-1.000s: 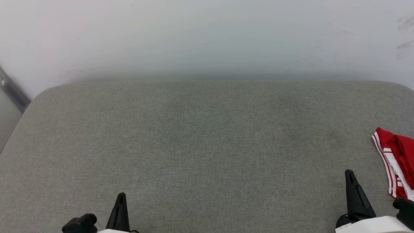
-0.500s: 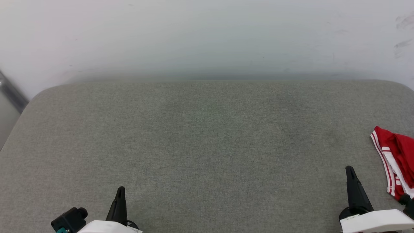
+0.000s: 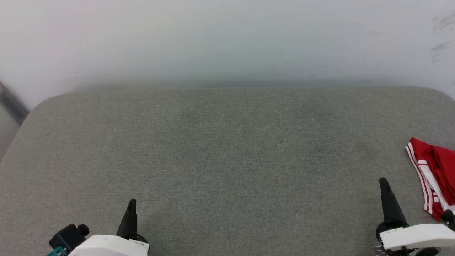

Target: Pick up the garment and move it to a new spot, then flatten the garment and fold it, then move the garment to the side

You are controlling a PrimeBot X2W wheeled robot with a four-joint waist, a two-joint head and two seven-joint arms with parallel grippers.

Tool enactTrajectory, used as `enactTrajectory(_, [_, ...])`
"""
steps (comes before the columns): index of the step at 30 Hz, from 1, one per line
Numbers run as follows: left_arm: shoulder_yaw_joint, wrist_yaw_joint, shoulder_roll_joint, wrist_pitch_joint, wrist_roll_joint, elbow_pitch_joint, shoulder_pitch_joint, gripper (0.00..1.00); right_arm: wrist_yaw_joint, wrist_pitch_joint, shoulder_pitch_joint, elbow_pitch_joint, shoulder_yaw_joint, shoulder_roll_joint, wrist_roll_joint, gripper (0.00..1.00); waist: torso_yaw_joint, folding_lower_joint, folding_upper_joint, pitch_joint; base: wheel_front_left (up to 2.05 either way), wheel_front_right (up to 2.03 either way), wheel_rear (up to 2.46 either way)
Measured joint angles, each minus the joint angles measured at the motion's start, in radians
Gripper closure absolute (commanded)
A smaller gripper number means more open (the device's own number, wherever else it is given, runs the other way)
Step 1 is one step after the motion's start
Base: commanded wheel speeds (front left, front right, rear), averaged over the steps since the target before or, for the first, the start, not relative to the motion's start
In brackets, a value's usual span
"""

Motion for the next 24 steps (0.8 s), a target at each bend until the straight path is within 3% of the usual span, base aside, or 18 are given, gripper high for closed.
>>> enactTrajectory(24, [0.035, -0.047, 0.002, 0.063, -0.273, 0.035, -0.059, 1.0, 0.0, 0.066, -0.043, 0.033, -0.01, -0.002, 0.266, 1.0, -0.011, 0.0, 0.0, 0.004, 0.0, 0.0, 0.0])
